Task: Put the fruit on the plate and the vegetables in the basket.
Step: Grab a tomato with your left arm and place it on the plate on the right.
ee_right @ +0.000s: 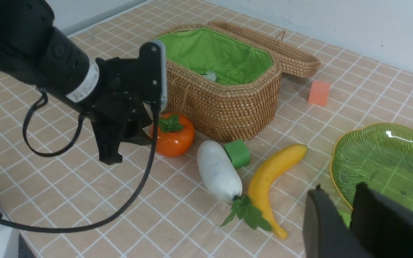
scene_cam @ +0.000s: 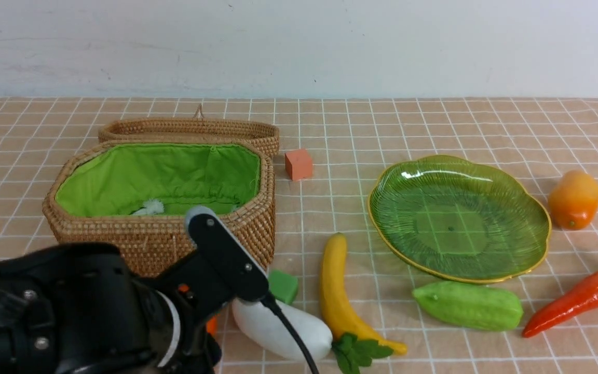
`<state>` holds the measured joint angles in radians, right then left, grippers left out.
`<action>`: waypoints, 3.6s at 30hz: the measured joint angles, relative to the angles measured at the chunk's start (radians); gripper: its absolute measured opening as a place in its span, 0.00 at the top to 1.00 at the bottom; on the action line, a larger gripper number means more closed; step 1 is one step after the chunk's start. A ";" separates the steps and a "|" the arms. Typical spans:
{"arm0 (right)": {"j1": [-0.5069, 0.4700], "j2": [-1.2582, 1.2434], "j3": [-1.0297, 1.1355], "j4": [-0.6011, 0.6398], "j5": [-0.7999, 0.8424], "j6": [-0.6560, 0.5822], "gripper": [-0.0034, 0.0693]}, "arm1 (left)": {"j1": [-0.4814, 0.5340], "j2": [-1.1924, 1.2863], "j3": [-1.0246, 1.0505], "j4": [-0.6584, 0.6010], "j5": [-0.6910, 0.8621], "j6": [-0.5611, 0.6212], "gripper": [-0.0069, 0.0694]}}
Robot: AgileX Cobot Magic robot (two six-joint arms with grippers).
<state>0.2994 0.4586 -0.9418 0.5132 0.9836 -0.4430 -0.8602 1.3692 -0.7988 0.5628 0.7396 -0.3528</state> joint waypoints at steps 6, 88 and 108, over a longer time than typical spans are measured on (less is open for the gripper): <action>0.000 0.000 0.000 0.002 0.044 0.000 0.75 | 0.000 0.156 0.001 0.207 -0.042 -0.163 0.13; 0.000 0.000 0.001 0.022 0.061 0.000 0.75 | -0.113 0.137 0.001 0.271 0.112 -0.477 0.39; 0.000 0.000 0.001 -0.455 -0.029 0.554 0.75 | -0.113 0.031 -0.229 -0.010 0.073 -0.208 0.39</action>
<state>0.2994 0.4586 -0.9411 0.0587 0.9545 0.1105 -0.9736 1.4003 -1.0274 0.5528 0.8127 -0.5608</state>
